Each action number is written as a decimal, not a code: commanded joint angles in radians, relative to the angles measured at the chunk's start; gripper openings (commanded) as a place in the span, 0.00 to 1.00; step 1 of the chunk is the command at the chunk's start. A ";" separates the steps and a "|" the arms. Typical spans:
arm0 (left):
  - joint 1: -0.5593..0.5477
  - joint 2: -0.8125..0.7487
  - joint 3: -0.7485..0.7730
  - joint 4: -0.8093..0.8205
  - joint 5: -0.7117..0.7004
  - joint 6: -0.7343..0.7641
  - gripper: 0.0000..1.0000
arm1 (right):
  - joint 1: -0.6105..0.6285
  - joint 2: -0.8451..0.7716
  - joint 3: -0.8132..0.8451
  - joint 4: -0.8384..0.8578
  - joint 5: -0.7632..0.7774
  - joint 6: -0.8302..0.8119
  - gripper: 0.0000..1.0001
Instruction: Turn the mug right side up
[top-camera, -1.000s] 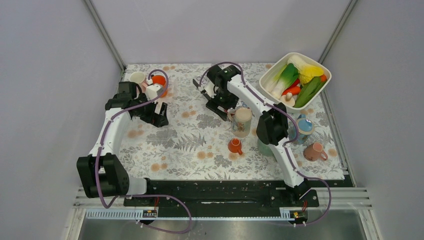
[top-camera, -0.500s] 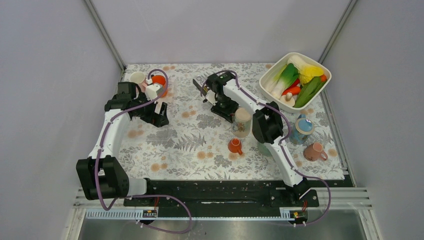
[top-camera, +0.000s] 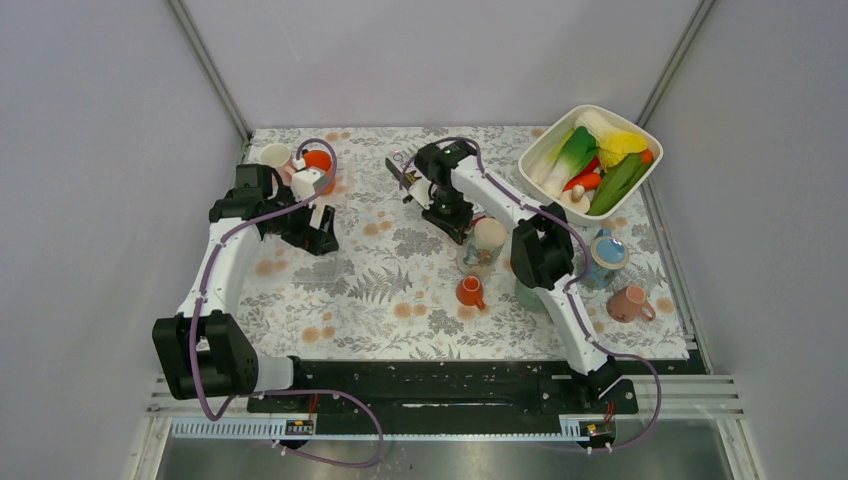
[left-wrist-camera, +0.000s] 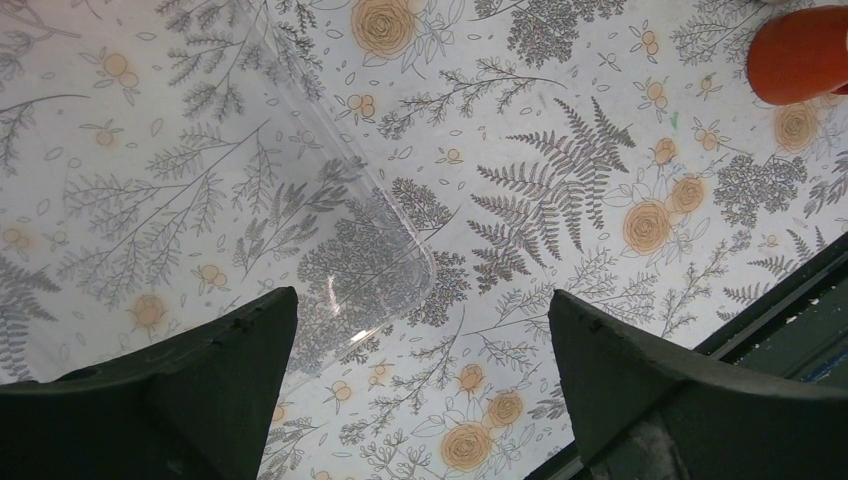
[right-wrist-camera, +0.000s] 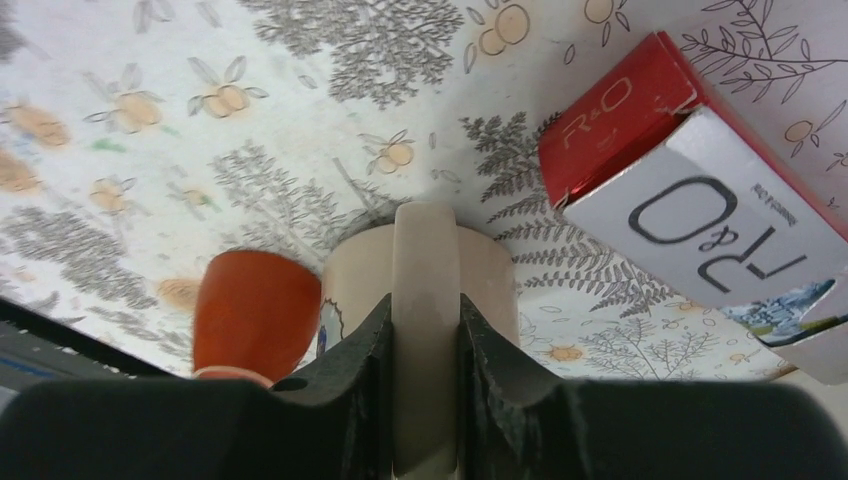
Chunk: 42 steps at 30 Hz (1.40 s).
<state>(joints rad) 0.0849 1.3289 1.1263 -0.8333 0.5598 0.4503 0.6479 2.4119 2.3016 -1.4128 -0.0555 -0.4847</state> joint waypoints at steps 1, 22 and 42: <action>0.001 -0.002 0.094 -0.064 0.117 0.031 0.99 | 0.013 -0.356 -0.062 0.108 -0.089 0.052 0.00; -0.266 -0.068 0.562 -0.144 0.276 -0.043 0.86 | -0.017 -1.090 -0.856 1.443 -0.678 0.791 0.00; -0.315 -0.214 0.378 0.051 0.597 -0.219 0.99 | -0.043 -1.106 -0.839 1.556 -0.704 1.029 0.00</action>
<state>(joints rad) -0.1970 1.0904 1.5124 -0.9062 1.0592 0.3340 0.6083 1.3640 1.3933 -0.0177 -0.7677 0.4732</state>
